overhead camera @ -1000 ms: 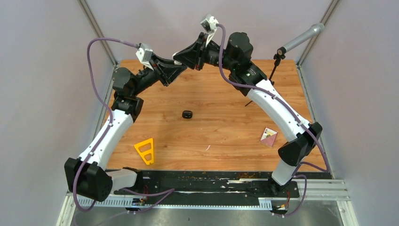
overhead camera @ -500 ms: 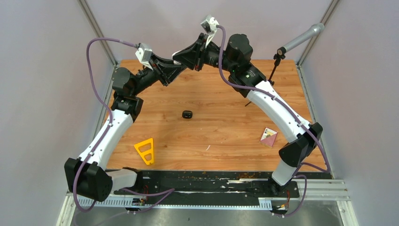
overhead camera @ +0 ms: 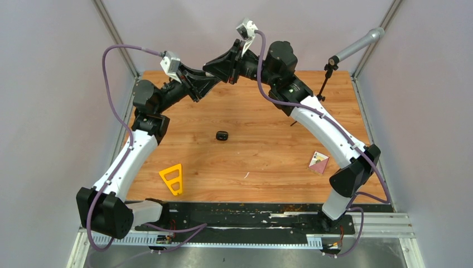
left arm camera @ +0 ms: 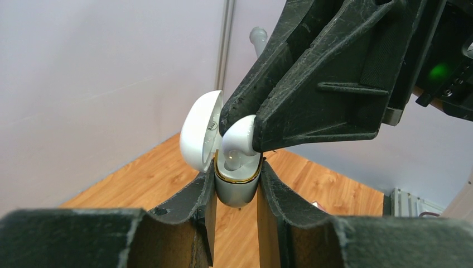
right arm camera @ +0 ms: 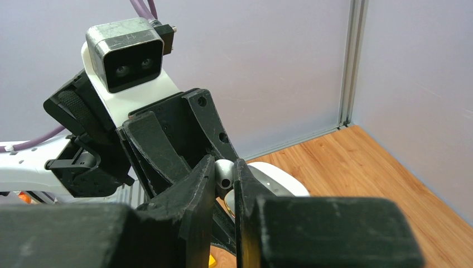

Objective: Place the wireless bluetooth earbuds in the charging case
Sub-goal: Insert the left earbud into the left side groove of the charging case.

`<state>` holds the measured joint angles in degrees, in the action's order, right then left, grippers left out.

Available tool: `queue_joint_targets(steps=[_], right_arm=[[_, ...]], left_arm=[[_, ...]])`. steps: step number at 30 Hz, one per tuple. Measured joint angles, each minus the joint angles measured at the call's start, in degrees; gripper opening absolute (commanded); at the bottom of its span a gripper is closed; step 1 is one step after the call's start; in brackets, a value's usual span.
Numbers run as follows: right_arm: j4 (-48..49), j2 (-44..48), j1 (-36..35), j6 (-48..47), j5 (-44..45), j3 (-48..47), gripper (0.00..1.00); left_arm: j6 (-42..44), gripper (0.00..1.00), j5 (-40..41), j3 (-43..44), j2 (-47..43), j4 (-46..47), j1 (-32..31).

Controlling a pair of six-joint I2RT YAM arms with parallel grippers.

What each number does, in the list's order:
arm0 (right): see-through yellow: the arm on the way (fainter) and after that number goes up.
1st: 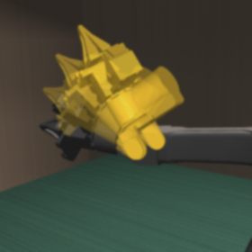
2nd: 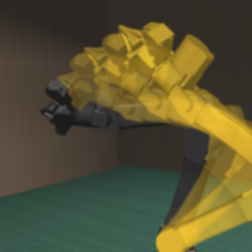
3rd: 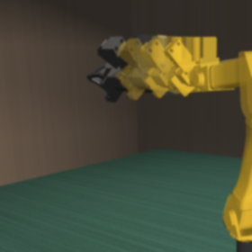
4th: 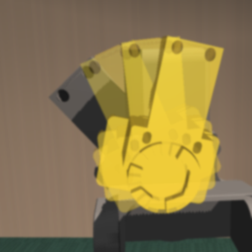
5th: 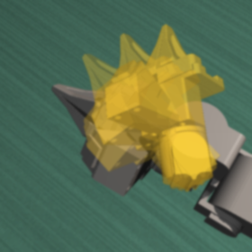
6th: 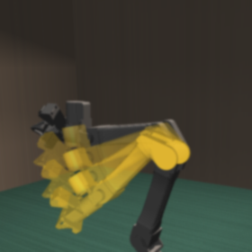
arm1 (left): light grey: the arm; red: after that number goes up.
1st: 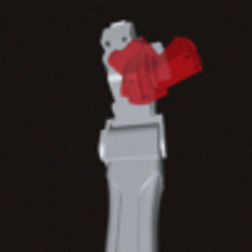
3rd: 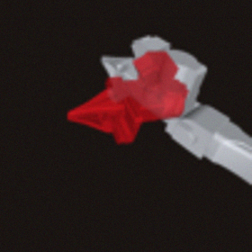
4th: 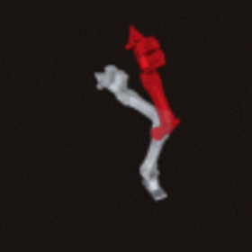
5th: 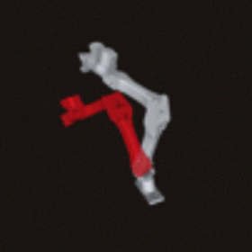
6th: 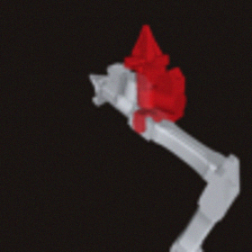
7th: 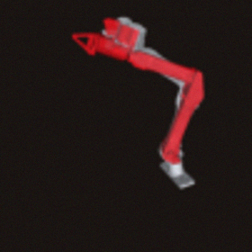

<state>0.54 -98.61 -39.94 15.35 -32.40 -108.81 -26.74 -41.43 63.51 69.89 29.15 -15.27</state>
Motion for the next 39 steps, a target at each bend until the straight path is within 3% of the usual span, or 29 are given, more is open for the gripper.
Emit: queue_joint_targets(steps=[18, 26, 39], right_arm=[[3.3, 0.0, -0.4, 1.9, 3.0, 1.6, 0.19], [3.4, 0.0, -0.4, 3.3, 4.0, 1.6, 0.28], [3.1, 0.0, -0.4, 3.3, 4.9, 1.7, 0.29]], left_arm=[[0.0, 0.0, 0.5, 1.0, 0.0, -0.7, 0.4], [0.0, 0.0, 0.7, 1.0, 0.0, -0.8, 0.6], [-0.2, 0.0, 1.2, 1.0, 0.0, -1.0, 1.2]])
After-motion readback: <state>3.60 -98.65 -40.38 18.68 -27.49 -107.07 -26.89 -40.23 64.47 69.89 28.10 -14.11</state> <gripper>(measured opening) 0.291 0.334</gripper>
